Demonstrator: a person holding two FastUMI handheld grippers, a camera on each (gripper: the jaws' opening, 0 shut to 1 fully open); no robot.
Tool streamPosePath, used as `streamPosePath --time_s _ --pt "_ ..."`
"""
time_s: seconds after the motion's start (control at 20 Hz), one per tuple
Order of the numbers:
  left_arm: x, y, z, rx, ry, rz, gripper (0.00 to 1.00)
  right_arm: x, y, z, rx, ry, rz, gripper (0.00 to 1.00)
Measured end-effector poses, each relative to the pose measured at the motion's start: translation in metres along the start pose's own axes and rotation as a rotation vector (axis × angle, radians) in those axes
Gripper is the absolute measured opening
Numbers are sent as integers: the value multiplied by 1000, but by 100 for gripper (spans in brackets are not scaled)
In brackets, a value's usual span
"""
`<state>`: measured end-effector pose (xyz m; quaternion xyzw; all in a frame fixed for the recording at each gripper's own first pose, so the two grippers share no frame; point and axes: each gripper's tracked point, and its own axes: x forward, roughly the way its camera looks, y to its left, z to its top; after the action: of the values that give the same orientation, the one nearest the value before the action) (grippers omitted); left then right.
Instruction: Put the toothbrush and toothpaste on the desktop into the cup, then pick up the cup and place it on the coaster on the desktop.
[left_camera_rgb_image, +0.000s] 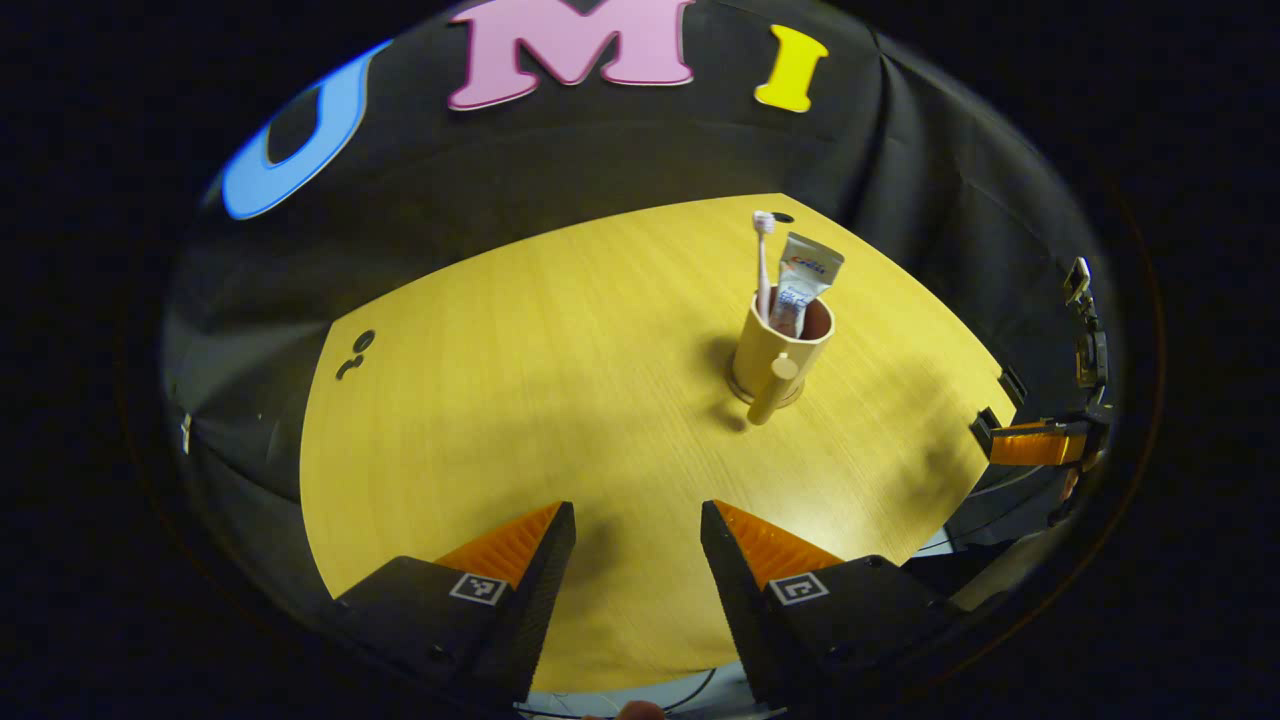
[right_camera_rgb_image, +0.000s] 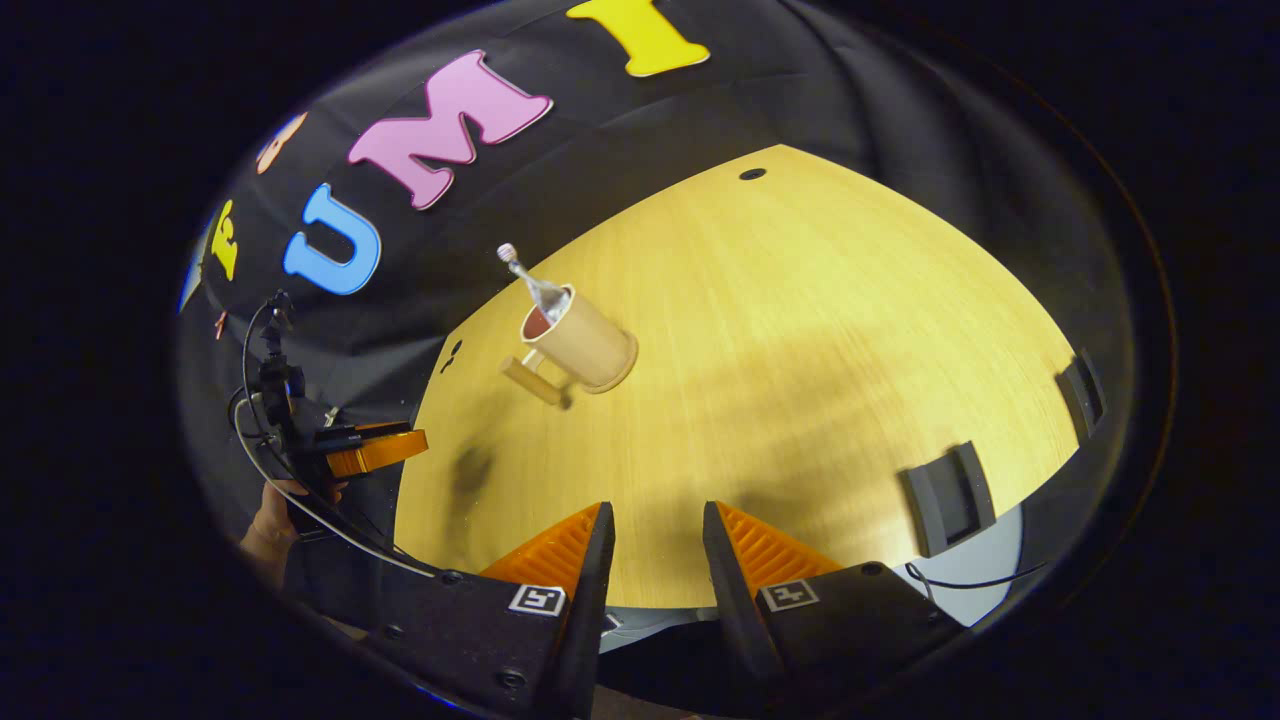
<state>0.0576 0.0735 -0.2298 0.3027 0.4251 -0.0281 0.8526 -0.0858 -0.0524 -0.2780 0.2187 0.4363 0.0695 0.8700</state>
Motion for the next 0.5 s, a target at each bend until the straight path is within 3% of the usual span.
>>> streamPosePath --time_s 0.5 --pt "-42 26 -89 -215 -25 68 80 27 74 -30 -156 103 77 55"
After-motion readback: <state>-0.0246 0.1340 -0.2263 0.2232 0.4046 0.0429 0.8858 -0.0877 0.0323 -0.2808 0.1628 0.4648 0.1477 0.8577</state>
